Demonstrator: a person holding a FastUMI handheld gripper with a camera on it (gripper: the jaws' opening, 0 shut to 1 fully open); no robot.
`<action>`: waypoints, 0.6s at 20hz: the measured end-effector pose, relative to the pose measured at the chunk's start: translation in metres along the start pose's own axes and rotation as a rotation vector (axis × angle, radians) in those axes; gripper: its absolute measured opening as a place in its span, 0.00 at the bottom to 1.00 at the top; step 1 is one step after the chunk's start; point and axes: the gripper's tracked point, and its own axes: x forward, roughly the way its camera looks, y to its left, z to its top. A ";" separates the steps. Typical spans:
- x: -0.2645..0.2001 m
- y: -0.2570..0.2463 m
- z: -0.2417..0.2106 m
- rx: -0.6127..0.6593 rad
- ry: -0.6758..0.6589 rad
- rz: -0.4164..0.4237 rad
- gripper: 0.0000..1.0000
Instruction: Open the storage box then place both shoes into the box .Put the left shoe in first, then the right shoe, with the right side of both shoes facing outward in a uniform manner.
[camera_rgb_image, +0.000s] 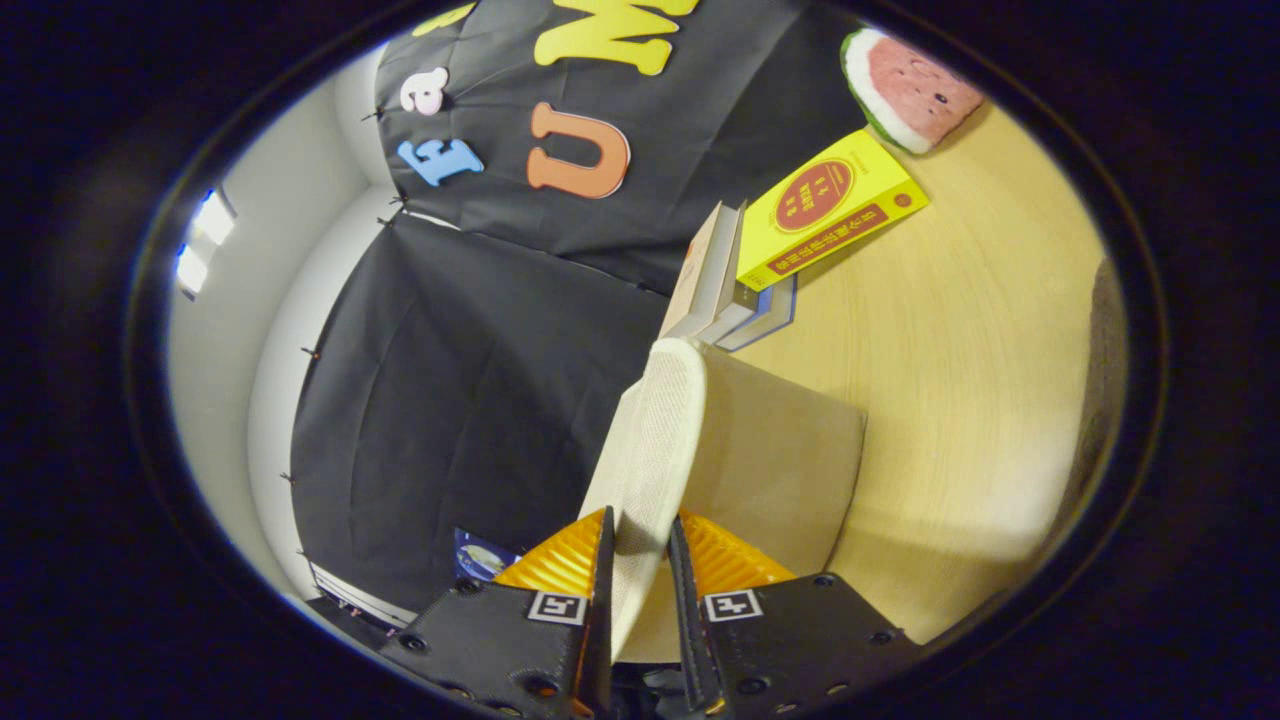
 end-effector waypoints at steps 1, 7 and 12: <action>-0.005 0.002 -0.001 0.003 -0.002 0.017 0.22; -0.015 0.039 -0.001 -0.042 -0.025 0.016 0.07; -0.014 0.081 0.005 -0.086 -0.060 0.008 0.06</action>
